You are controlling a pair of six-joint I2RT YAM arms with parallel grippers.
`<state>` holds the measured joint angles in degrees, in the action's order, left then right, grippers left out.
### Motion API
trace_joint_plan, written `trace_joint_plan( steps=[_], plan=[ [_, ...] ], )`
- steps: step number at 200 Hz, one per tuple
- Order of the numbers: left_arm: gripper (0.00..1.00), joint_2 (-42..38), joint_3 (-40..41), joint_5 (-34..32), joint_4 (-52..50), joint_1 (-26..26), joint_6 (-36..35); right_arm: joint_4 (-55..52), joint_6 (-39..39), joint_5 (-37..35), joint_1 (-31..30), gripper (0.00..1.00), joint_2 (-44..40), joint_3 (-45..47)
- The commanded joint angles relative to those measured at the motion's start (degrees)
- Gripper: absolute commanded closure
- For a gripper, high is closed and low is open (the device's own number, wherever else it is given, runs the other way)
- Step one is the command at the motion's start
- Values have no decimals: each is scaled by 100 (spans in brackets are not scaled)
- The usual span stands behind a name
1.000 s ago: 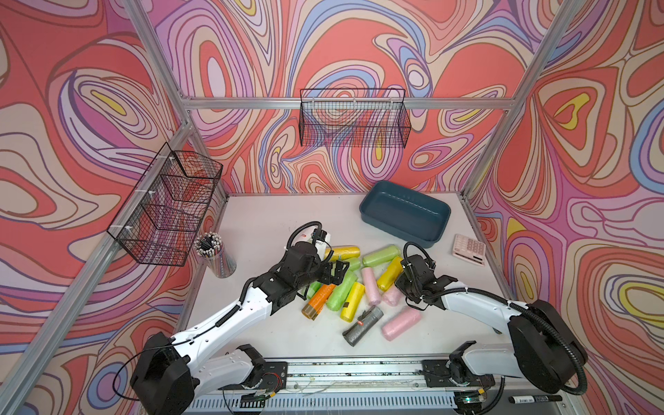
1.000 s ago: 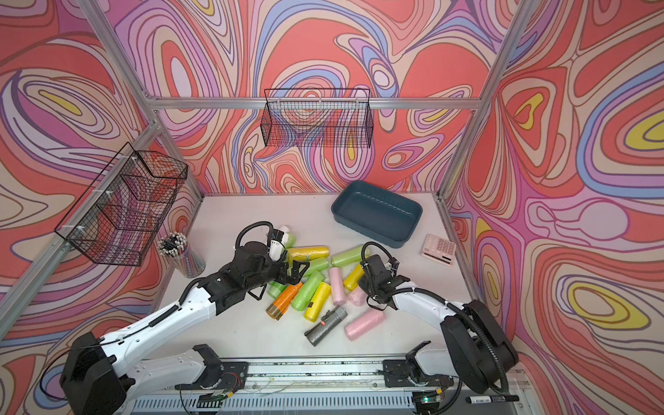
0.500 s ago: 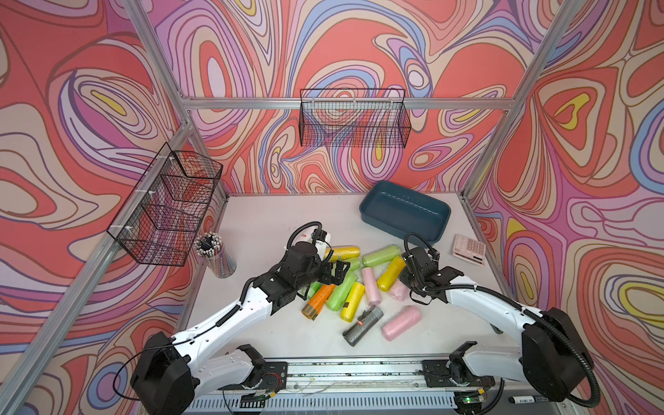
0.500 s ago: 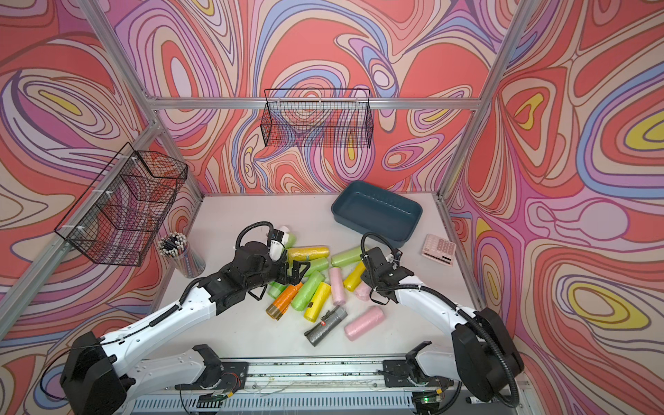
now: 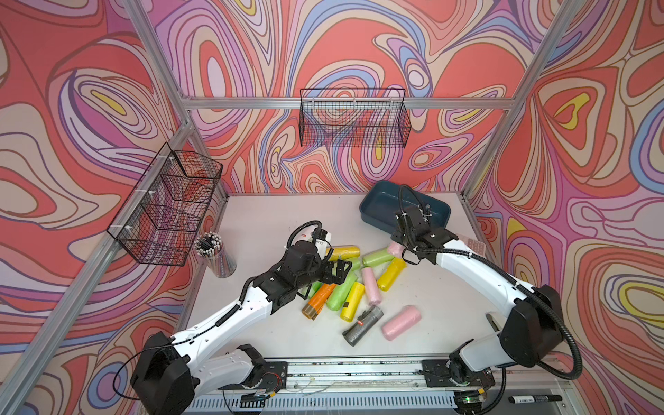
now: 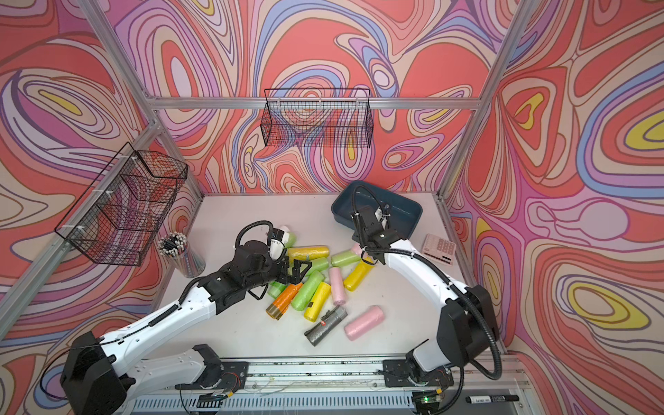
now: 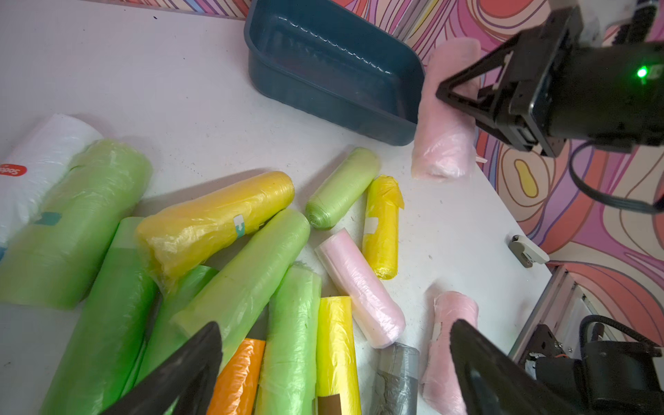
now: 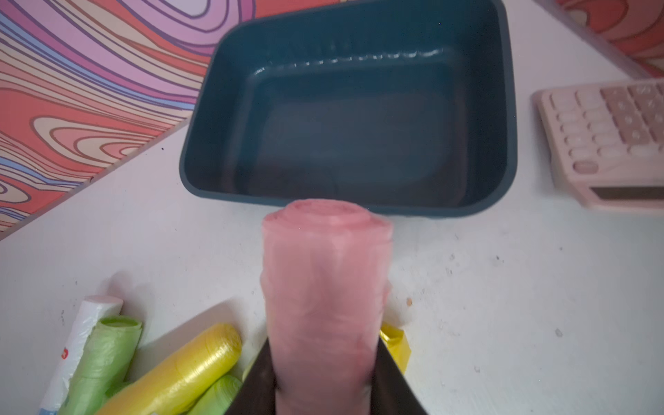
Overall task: Put the roll of trash bags into the storage box
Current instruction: Pick up the roll of trash bags from the center of the board, then place the roll of trash bags in the storage box.
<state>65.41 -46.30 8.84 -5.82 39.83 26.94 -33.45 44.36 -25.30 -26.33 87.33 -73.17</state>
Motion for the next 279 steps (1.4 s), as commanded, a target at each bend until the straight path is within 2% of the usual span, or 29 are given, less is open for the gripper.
trace_joint_plan(
  steps=[1,37,61,105,181,212,239,279],
  plan=[
    [0,82,-295,250,66,85,180,-72,-546,-237,252,100,293,-537],
    [0,53,-503,408,18,149,204,-65,-997,-43,761,100,873,-1257],
    [0,64,-566,424,-38,174,224,-55,-1250,394,1209,100,1280,-1597],
    [0,238,-652,694,57,183,337,-93,-1429,483,1743,100,2139,-2156],
    [0,293,-726,892,105,197,462,-187,-1680,295,1963,100,3416,-2917],
    [0,306,-748,848,44,200,444,-192,-1666,206,2044,100,3619,-3020],
    [0,341,-785,791,-14,192,392,-332,-1685,-146,2076,100,3736,-3068],
    [0,370,-784,716,-41,199,333,-307,-1544,-111,2219,100,3774,-2802]
  ],
)
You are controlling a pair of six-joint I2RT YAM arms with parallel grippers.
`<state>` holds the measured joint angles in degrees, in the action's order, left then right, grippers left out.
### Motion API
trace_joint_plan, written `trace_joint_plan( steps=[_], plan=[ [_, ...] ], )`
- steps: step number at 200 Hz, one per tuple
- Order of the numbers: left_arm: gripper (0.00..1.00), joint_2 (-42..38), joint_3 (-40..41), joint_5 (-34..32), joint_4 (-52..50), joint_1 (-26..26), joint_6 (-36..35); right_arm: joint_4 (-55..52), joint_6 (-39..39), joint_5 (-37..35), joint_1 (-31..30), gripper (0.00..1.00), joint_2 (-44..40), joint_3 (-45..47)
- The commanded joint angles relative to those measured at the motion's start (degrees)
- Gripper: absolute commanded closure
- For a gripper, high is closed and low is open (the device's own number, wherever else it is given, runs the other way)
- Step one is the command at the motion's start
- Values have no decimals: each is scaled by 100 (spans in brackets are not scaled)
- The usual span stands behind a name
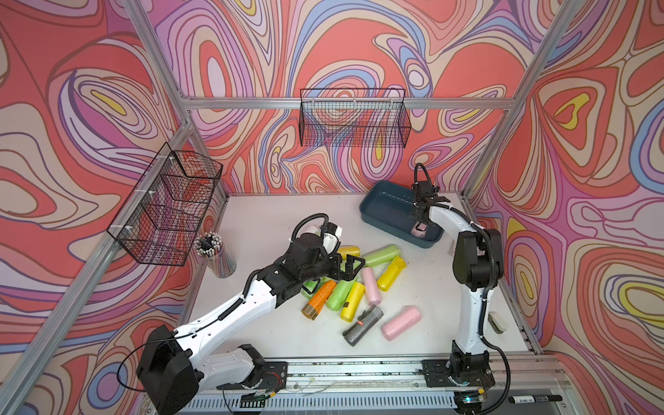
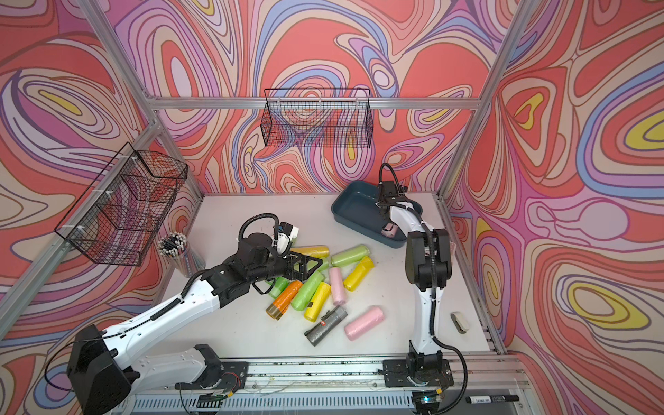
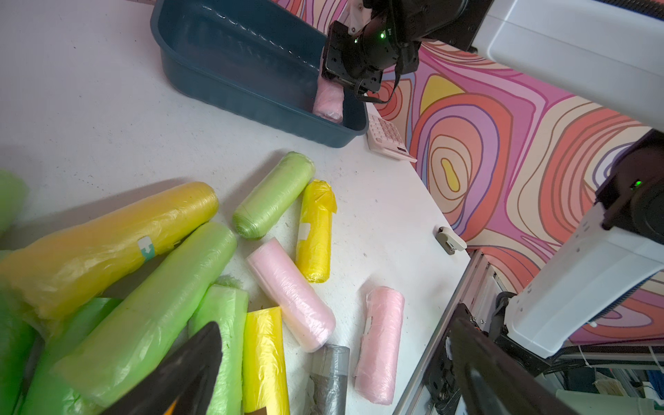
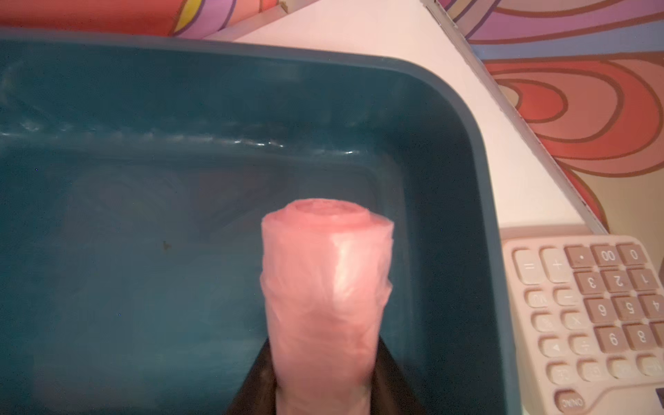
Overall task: Put the roll of trash bags into the storage box
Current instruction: Place the roll of trash bags in the storage box.
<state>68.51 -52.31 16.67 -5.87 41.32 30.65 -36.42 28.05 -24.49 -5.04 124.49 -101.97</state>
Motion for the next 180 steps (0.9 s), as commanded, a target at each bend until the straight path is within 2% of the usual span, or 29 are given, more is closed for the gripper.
trace_joint_plan(
  steps=[1,43,54,70,75,110,121,141,180],
  plan=[
    [0,63,-183,-67,-37,51,-36,-7,86,-194,91,100,58,84],
    [0,41,-183,-130,-123,47,-112,-108,103,-198,104,99,94,90],
    [0,41,-184,-183,-150,51,-164,-119,79,-188,99,84,7,105],
    [0,42,-211,-337,-198,47,-232,-100,17,-181,99,49,-200,163],
    [0,48,-249,-403,-239,51,-243,-85,-4,-192,100,41,-279,196],
    [0,158,-463,-694,-459,50,-294,-8,-55,-194,100,23,-871,563],
    [0,184,-493,-724,-465,50,-368,-33,-54,-231,99,22,-989,644],
    [0,258,-628,-844,-611,49,-522,-119,-15,-413,111,28,-1159,772],
    [0,400,-701,-806,-608,52,-600,85,-14,-104,279,50,-1521,1344]
  ],
)
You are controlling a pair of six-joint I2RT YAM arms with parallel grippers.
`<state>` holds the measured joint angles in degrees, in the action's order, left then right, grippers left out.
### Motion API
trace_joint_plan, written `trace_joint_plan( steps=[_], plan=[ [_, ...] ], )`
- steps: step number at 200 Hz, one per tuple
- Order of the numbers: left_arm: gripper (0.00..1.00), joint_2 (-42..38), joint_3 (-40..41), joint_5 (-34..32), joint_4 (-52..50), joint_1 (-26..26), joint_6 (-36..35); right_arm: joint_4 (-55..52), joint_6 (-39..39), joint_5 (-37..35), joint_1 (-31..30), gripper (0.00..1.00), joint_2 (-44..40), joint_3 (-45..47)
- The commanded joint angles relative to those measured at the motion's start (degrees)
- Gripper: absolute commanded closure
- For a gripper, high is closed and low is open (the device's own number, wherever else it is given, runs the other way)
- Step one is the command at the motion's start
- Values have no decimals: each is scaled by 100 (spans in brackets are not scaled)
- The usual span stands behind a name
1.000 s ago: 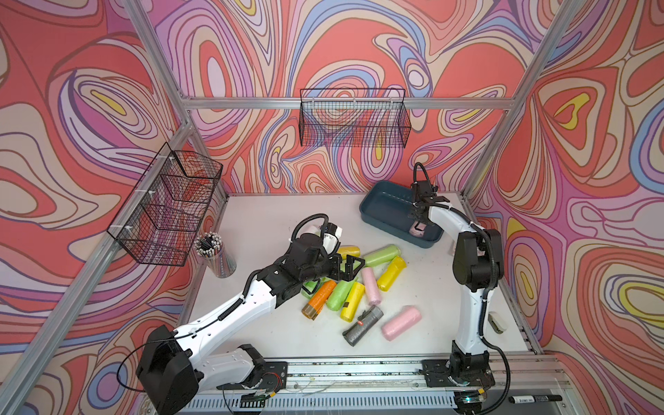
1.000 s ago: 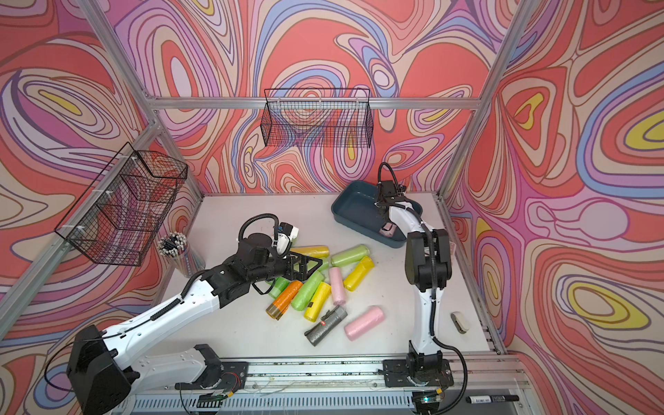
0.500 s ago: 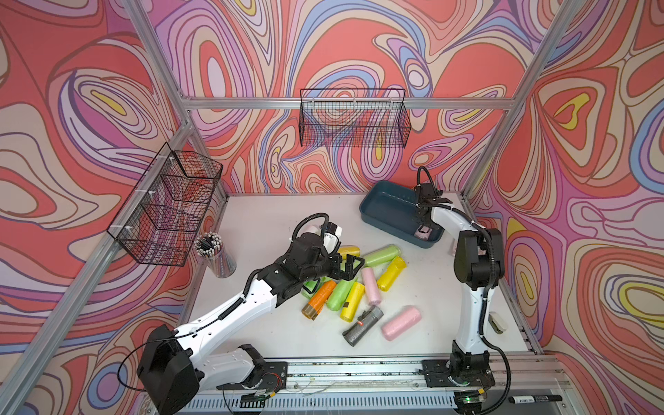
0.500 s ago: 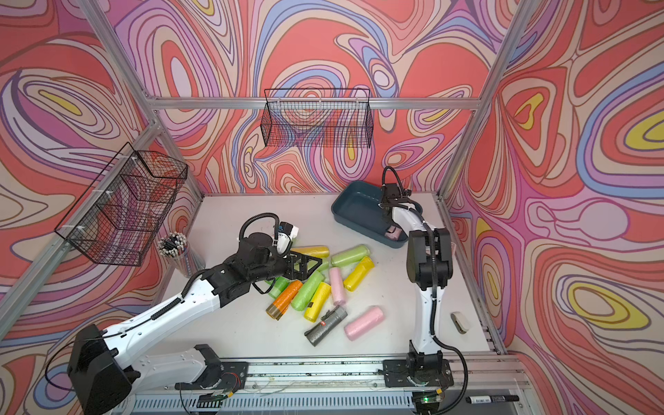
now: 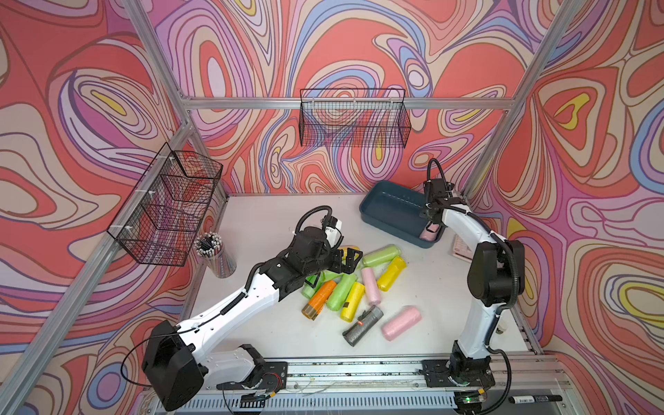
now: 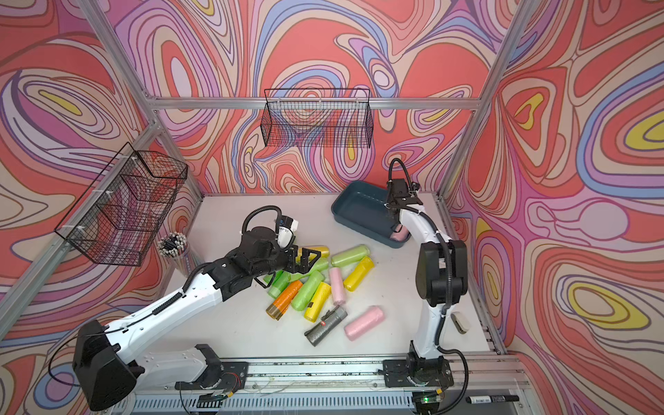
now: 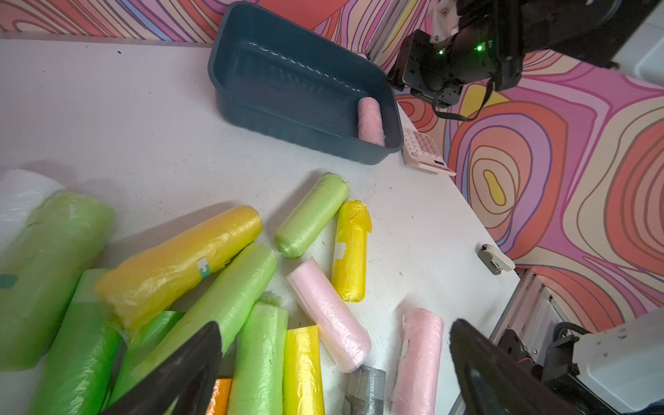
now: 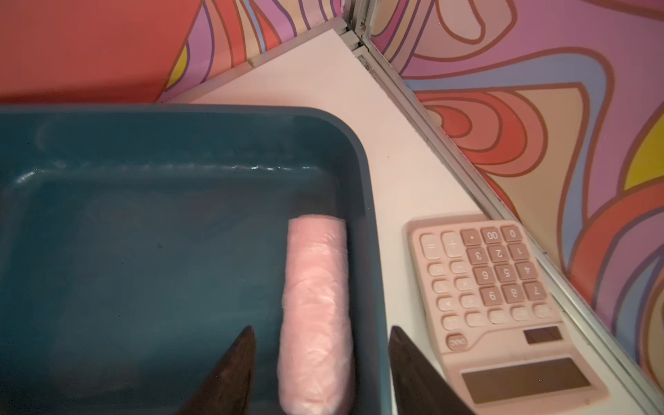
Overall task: Put the roll of trash bags into the storage box
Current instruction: Place the roll of trash bags in the storage box.
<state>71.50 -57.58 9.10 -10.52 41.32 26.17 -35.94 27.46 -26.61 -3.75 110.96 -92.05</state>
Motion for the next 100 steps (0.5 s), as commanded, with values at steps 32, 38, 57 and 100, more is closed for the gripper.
trace_joint_plan(
  steps=[32,38,57,100],
  plan=[
    [0,140,-115,7,-100,50,-107,274,97,629,411,61,-393,906],
    [0,138,-89,20,-71,51,-100,333,116,730,468,62,-440,1020],
    [0,147,-43,21,-20,50,-63,500,143,859,565,62,-528,1303],
    [0,136,-34,39,-76,46,-69,842,158,1284,709,64,-419,1636]
  ],
)
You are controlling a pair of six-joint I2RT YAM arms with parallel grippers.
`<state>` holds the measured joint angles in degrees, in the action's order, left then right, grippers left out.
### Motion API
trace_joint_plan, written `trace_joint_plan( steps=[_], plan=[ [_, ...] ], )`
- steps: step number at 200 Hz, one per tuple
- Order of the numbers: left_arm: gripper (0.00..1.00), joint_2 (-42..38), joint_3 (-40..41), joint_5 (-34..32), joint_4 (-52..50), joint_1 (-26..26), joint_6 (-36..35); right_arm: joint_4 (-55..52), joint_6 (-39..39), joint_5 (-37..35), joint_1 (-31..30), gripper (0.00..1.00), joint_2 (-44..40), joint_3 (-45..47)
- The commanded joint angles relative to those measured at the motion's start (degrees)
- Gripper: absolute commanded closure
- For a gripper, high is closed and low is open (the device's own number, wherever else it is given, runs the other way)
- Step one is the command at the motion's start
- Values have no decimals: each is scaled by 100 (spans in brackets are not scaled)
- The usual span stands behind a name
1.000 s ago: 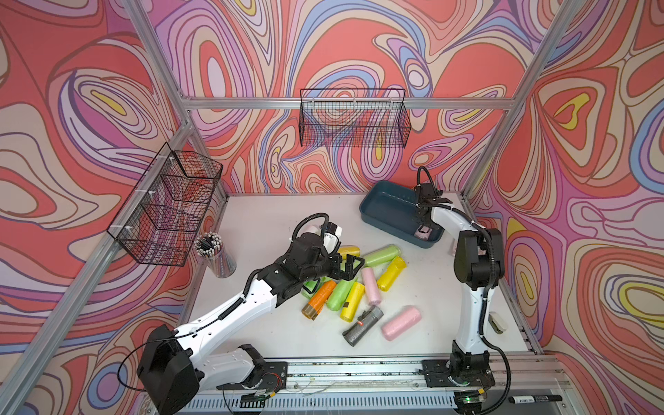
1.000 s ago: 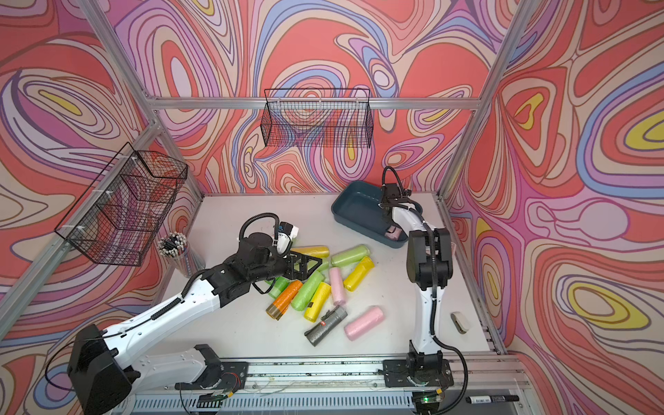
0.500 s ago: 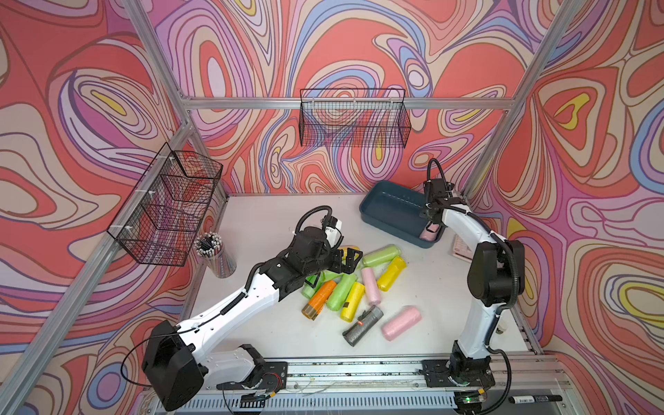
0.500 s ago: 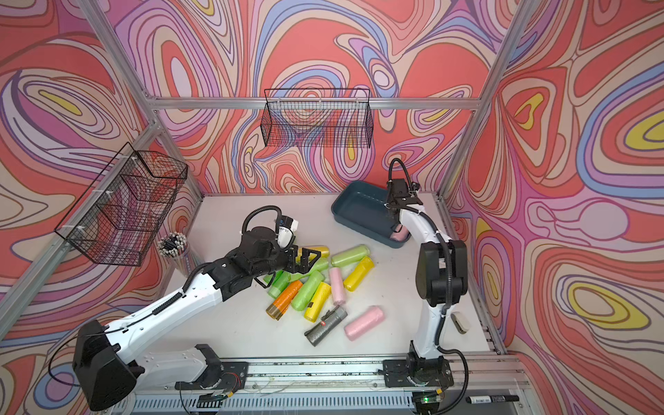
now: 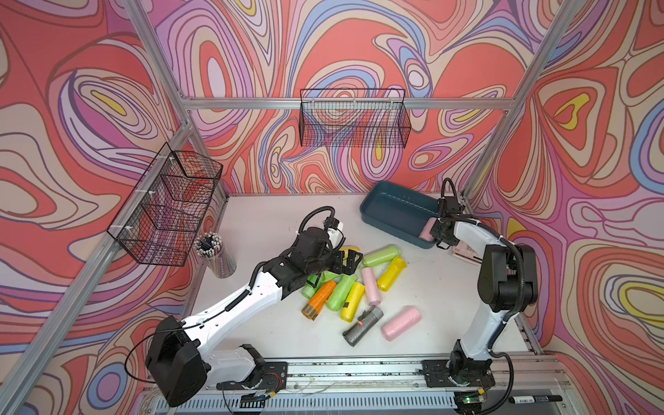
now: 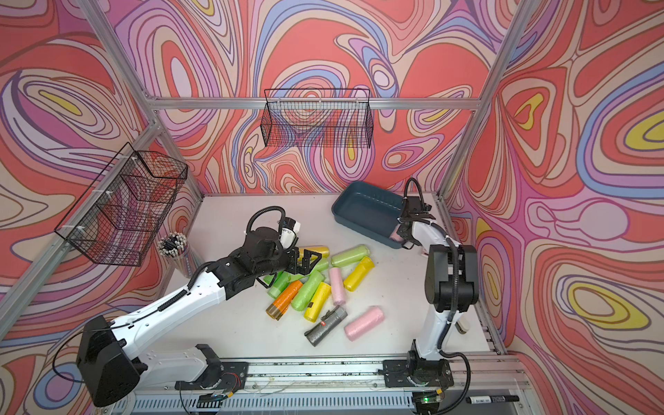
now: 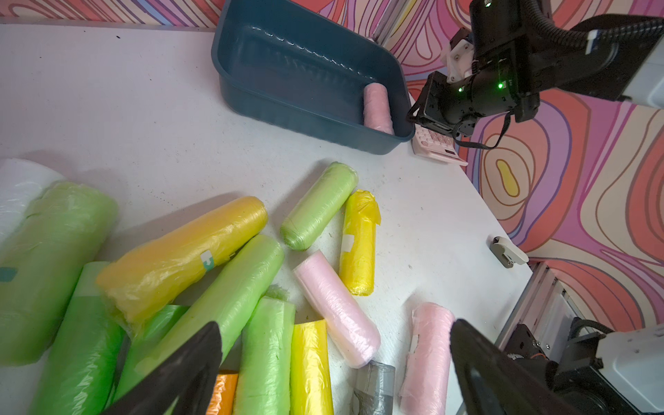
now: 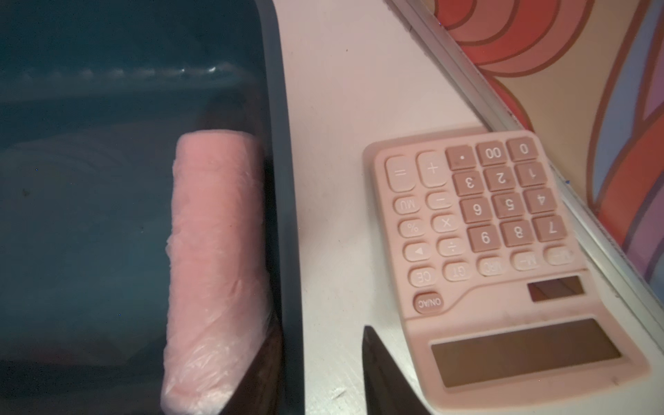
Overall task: Put the roll of trash bags into the storage box
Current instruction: Place the roll of trash bags in the storage box, then move the storage box to the center of the board.
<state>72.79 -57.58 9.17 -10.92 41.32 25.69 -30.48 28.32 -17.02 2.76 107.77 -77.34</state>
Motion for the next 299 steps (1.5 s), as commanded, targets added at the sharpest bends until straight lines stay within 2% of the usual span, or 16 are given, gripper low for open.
trace_joint_plan(
  steps=[1,21,45,57,75,160,248,299],
  plan=[
    [0,2,-34,32,-40,49,-21,296,71,323,57,64,-99,166],
    [0,-37,-17,-16,-77,47,-12,362,22,395,57,68,-54,206],
    [0,-70,45,-74,-51,52,15,356,-116,346,57,85,11,213],
    [0,-68,38,-91,-60,51,3,257,-227,310,57,89,92,151],
    [0,-71,28,-91,-69,51,4,157,-385,303,57,100,200,88],
    [0,-78,-25,-240,-174,51,-108,279,-1043,952,-33,100,298,124],
    [0,-335,150,-647,-351,51,-237,14,-1449,786,-709,100,845,-630],
    [0,-523,213,-1182,-723,48,-275,-43,-1643,813,-1112,100,1209,-1106]
  ],
)
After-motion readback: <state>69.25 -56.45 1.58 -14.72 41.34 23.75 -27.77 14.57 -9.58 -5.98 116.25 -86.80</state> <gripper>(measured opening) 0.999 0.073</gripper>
